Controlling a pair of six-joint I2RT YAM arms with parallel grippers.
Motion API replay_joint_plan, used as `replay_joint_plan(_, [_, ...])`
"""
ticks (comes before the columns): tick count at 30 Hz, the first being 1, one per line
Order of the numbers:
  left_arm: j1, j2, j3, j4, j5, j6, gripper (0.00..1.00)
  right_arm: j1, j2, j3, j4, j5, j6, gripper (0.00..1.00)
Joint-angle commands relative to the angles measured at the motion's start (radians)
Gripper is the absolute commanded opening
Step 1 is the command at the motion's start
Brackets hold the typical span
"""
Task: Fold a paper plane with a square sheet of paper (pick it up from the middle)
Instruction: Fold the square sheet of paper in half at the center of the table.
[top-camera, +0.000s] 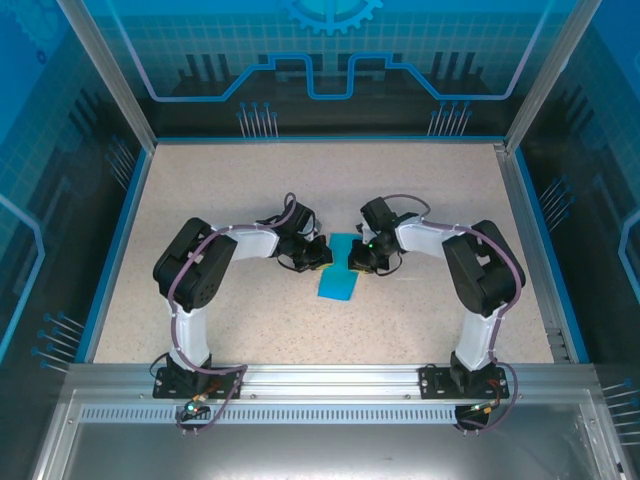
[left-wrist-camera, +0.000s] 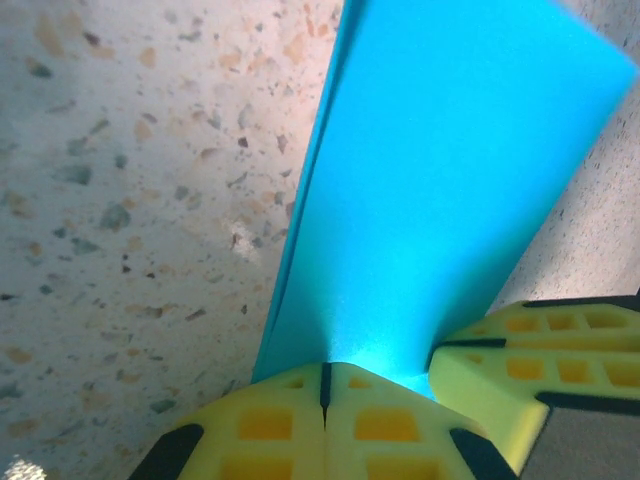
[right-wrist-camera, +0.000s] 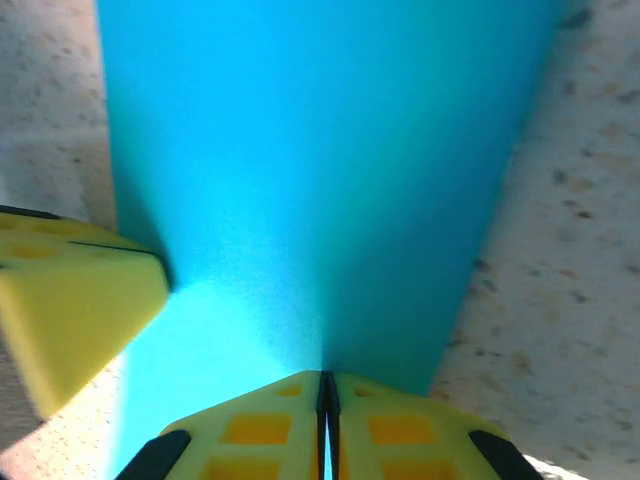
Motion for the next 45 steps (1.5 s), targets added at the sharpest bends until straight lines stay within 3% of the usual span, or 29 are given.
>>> replay_joint_plan(1, [-0.008,0.102,-0.061,-0.140,-0.083,0.022,0.04,-0.031,0.007,-0.062,0.043,-0.021,-0.034,0.11])
replay_joint_plan(8, [-0.007,0.101,-0.074,-0.128,-0.079,0.022,0.04,-0.076,-0.045,-0.212,0.178,-0.053,-0.035,0.10])
replay_joint_plan(14, [-0.007,0.096,-0.071,-0.121,-0.070,0.025,0.03,-0.055,-0.158,-0.139,0.197,-0.096,-0.039,0.12])
replay_joint_plan(23, [-0.007,0.097,-0.060,-0.140,-0.074,0.028,0.03,-0.032,0.007,-0.081,0.290,-0.121,-0.006,0.13])
replay_joint_plan(32, [-0.007,0.105,-0.063,-0.185,-0.100,0.026,0.03,-0.161,0.011,-0.247,0.452,-0.166,-0.022,0.13])
replay_joint_plan(37, [-0.007,0.107,-0.068,-0.187,-0.099,0.027,0.03,-0.211,-0.023,-0.255,0.468,-0.158,-0.010,0.13])
replay_joint_plan(41, [-0.007,0.107,-0.060,-0.184,-0.091,0.027,0.03,-0.191,-0.087,-0.215,0.435,-0.131,0.006,0.14])
replay_joint_plan(45, [-0.006,0.106,-0.052,-0.183,-0.084,0.028,0.03,-0.096,-0.104,-0.132,0.371,-0.079,-0.003,0.14])
